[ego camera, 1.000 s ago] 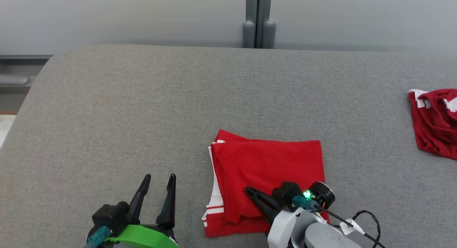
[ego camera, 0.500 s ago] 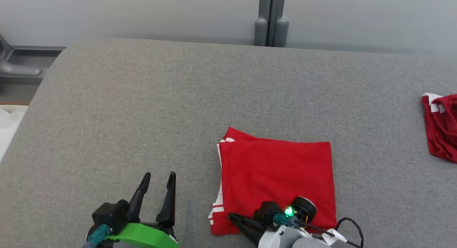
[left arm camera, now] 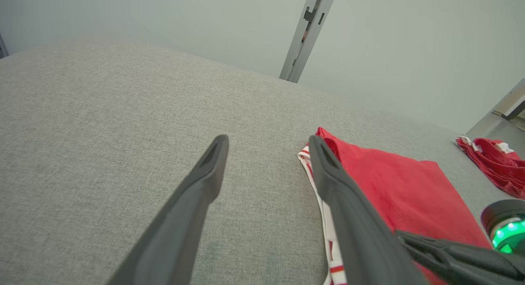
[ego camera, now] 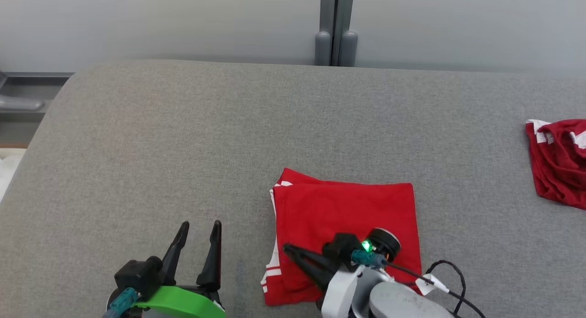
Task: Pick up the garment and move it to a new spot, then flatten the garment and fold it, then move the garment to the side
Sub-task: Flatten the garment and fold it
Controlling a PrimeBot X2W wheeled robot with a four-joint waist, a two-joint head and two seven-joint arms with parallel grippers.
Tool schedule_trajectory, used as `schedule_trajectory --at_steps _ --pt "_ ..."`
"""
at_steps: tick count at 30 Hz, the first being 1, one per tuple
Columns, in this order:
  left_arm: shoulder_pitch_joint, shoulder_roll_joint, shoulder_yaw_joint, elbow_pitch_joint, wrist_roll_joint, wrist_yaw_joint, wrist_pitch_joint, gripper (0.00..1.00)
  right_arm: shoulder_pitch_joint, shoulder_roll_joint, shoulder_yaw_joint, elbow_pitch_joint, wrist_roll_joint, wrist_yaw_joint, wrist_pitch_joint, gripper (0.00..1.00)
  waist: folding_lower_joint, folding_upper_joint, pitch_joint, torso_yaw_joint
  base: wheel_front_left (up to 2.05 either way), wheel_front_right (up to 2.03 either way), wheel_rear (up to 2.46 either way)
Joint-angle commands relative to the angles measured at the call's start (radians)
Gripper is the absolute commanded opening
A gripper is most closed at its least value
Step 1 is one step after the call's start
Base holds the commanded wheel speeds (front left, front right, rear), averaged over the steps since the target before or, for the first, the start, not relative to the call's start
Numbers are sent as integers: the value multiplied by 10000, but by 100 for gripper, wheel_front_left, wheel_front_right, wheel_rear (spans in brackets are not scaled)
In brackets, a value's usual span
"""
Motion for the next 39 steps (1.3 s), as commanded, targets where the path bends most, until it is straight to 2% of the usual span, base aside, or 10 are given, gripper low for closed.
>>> schedule_trajectory --at_steps 1,4,5,8,9,10,11,18,26,39 --pt "-122 63 17 -4 61 -50 -29 100 81 -47 -382 -153 -166 -13 -42 0 -1 0 -160 -148 0 0 0" --pt "-214 -40 117 -26 80 -50 -29 100 376 -45 -1560 -478 -600 -13 -42 0 -1 0 -355 -321 0 0 0" --pt "-205 -78 136 -13 88 -51 -29 100 479 -44 -1957 -604 -718 -13 -44 6 -1 0 -414 -378 0 0 0" --pt "-87 -209 249 18 144 -51 -29 100 914 -42 -3305 -1029 -1154 -13 -44 38 -1 0 -587 -588 0 0 0" --pt "-39 -245 291 19 167 -51 -29 100 1045 -44 -3661 -1146 -1289 -13 -43 64 -1 0 -620 -649 0 0 0" --pt "32 -289 361 12 226 -51 -29 100 1250 -42 -4092 -1270 -1455 -13 -43 96 -1 0 -659 -719 0 0 0" --pt "87 -313 423 -5 268 -51 -29 100 1399 -44 -4476 -1405 -1579 -13 -45 100 -1 0 -688 -777 0 0 0" --pt "473 -510 958 -150 672 -50 -29 100 2585 -39 -6854 -2202 -2300 -13 -44 100 -1 0 -844 -1093 0 0 0" --pt "1086 -624 1468 -230 967 -50 -29 100 3690 -35 -8776 -3007 -2412 -13 -44 100 -1 0 -930 -1245 0 0 0" --pt "1497 -703 1750 -233 1201 -51 -29 100 4369 -39 -9297 -3409 -2283 -13 -45 100 -1 0 -944 -1322 0 0 0"
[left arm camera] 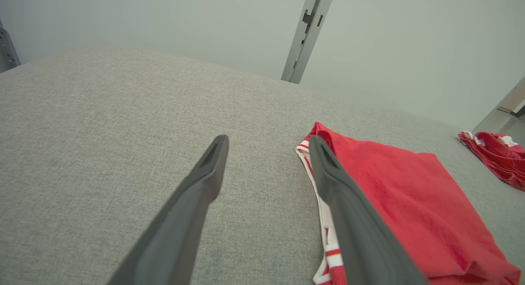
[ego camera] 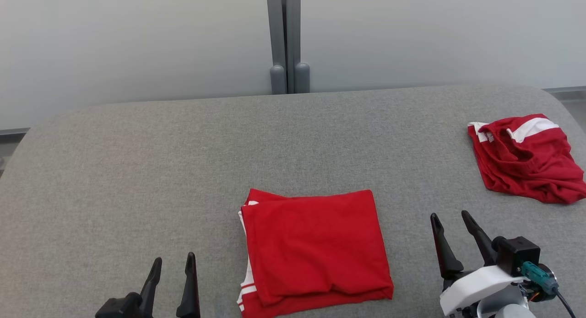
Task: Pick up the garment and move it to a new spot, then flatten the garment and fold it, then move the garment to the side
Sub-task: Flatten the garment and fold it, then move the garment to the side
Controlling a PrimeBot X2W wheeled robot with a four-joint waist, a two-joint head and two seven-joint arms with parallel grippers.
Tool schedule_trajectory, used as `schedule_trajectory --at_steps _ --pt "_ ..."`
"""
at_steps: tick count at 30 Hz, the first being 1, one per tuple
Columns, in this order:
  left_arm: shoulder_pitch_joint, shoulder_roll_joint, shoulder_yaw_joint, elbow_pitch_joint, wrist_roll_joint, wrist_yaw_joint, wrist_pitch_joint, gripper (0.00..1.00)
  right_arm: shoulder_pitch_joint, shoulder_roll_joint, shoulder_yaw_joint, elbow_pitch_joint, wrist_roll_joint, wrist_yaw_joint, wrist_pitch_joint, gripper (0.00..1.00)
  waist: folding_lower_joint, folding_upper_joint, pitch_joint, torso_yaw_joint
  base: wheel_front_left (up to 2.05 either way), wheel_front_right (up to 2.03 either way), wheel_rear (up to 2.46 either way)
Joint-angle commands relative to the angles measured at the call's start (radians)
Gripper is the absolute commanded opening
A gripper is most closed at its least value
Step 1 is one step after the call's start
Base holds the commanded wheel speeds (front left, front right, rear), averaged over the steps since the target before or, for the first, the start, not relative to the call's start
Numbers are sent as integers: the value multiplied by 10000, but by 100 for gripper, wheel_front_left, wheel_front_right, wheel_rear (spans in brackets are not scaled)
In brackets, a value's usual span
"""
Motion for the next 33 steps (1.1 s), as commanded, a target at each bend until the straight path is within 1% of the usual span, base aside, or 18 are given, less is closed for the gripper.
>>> schedule_trajectory --at_steps 1,15,21,24,27,33 --pt "73 -1 27 15 36 -49 -29 100 140 -33 -21 10 43 -11 -43 100 -1 -1 1 14 0 0 0" --pt "-177 -11 -55 129 155 -49 -29 100 69 -33 -31 122 5 -11 -43 100 -1 -1 59 61 0 0 0" --pt "-320 -9 -101 148 234 -49 -29 100 -342 -35 -68 86 -132 -11 -43 100 -1 -1 137 142 0 0 0" --pt "-438 -9 -116 118 293 -49 -29 100 -635 -35 -234 563 -424 -11 8 100 -1 -1 198 249 0 0 0" --pt "-513 -5 -54 161 332 -49 -29 100 -1237 -33 -236 1088 -653 -10 405 100 -1 -1 259 406 0 0 0" --pt "-689 -5 63 208 342 -49 -29 100 -2043 -32 140 2042 -599 -10 1731 100 -1 -1 549 769 0 0 0"
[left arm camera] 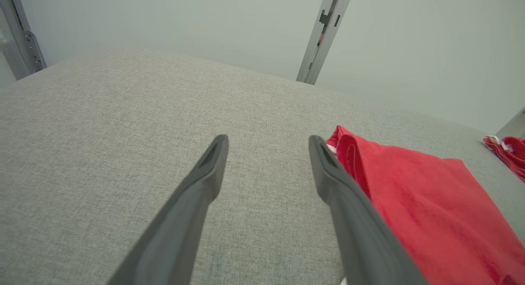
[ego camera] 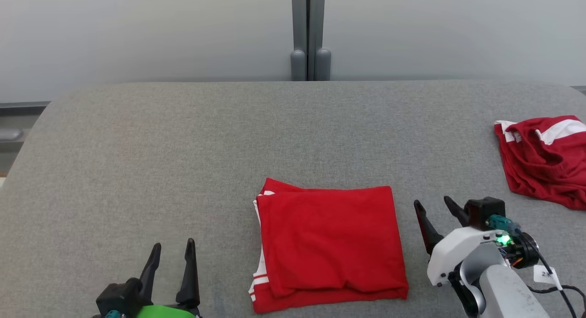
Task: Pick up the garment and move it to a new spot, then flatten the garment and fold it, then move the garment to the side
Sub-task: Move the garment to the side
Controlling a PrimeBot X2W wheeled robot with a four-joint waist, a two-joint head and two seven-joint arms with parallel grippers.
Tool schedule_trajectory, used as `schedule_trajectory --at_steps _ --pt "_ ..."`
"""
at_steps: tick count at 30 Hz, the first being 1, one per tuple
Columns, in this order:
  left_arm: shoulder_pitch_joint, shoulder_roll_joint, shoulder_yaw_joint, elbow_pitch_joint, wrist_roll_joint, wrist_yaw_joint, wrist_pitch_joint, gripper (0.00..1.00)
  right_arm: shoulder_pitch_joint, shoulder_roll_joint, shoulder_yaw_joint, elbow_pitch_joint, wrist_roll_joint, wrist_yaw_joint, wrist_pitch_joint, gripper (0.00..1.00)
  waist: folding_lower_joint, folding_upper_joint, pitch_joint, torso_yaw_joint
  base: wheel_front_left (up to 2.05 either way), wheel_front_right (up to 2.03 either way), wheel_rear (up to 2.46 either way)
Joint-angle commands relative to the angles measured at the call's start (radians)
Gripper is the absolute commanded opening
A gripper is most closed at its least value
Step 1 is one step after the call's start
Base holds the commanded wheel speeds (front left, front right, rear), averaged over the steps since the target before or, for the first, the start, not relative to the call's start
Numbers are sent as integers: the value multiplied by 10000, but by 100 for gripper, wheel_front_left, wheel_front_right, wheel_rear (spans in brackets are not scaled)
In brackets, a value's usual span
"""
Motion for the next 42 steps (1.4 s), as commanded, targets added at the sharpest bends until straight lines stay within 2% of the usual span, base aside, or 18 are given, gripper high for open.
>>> schedule_trajectory --at_steps 1,8,16,17,18,19,20,21,25,29,42 --pt "-198 12 54 -5 88 -49 -29 100 -216 -27 138 181 154 -13 298 100 -1 0 214 227 0 0 0" --pt "-374 13 32 -8 -45 -49 -29 100 -768 -31 892 1131 559 -13 2224 100 -1 0 611 673 0 0 0" --pt "-525 11 111 -15 -92 -41 -29 100 -1232 -25 1257 1652 740 -12 2709 100 -1 0 888 847 0 0 0" --pt "-530 13 122 -22 -100 -35 -29 100 -1265 -25 1342 1686 786 -10 2711 86 -1 0 910 842 0 0 0" --pt "-540 13 133 -38 -106 -29 -29 100 -1308 -19 1438 1730 829 -10 2697 44 -1 0 937 828 0 0 0" --pt "-553 13 132 -50 -110 -26 -29 100 -1349 -14 1520 1758 864 -8 2675 22 -1 0 962 807 0 0 0" --pt "-582 11 117 -65 -106 -24 -29 100 -1405 -8 1633 1782 924 -7 2654 6 -1 0 1001 766 0 0 0" --pt "-615 11 99 -83 -104 -23 -29 100 -1456 -5 1712 1787 951 -7 2618 0 -1 0 1032 727 0 0 0" --pt "-661 13 42 -193 -64 -26 -29 100 -1814 -30 1842 1768 1019 -8 2341 0 -1 0 1204 408 0 0 0" --pt "-839 13 -13 -368 -13 -29 -29 100 -2262 -69 1665 1715 741 -16 2097 0 -1 0 1446 -268 0 0 0" --pt "-1637 97 -617 -614 407 -45 -29 100 -3217 -1059 790 943 220 -15 2097 0 -1 0 2379 -3081 0 0 0"
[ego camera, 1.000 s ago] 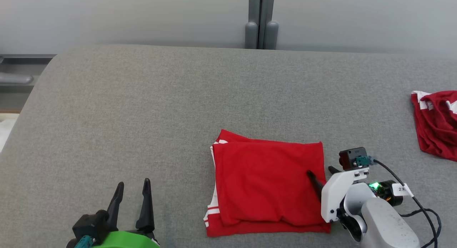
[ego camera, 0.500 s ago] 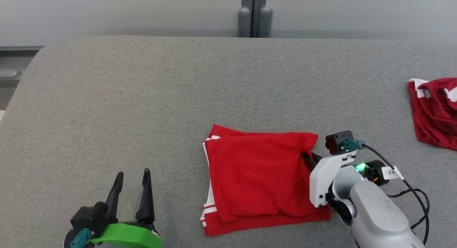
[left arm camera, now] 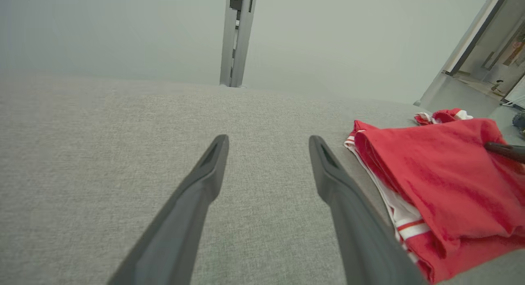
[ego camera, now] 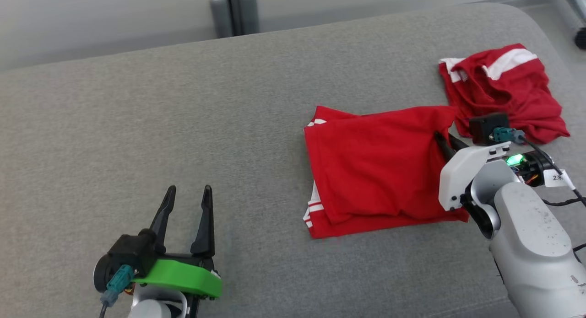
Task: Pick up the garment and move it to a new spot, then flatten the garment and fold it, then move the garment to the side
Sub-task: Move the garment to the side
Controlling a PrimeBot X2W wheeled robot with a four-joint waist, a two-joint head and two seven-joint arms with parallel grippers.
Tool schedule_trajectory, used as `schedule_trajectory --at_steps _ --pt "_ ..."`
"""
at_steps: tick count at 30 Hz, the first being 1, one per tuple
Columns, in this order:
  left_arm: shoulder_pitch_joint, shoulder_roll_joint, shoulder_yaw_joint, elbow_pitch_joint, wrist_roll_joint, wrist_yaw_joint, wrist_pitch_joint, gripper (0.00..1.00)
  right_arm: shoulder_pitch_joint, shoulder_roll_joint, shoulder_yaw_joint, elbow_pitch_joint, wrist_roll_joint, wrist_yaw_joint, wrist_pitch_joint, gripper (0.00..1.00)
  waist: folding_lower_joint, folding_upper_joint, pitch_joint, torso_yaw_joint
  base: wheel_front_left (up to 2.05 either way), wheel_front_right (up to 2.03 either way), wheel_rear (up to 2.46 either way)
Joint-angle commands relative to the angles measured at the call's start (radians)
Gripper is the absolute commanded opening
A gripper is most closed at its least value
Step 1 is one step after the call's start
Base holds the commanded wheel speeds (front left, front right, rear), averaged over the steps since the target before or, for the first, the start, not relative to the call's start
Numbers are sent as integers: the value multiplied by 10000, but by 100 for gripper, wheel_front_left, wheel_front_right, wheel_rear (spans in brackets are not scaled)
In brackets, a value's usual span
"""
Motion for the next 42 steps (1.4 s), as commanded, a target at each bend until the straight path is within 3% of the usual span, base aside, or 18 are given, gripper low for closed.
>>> schedule_trajectory --at_steps 1,11,22,30,42 --pt "-271 139 -78 17 55 -45 -29 100 -180 -75 -78 -136 -30 -17 17 0 0 -1 712 -1379 0 0 0" --pt "-762 438 -724 317 -11 -48 -29 100 -429 -39 -77 -442 44 -17 -31 0 0 -1 1036 -2496 0 0 0" --pt "-552 453 -974 558 -158 -49 -29 100 -1406 -146 724 -540 -57 -17 199 0 0 -1 658 -2407 0 0 0" --pt "-658 333 -970 504 -139 -49 -29 100 -3065 -1394 1344 -333 55 -17 1140 0 0 -1 715 -1682 0 0 0" --pt "-1020 271 -955 397 -38 -49 -29 100 -4293 -3154 256 1272 85 -17 1116 0 0 -1 1555 -437 0 0 0"
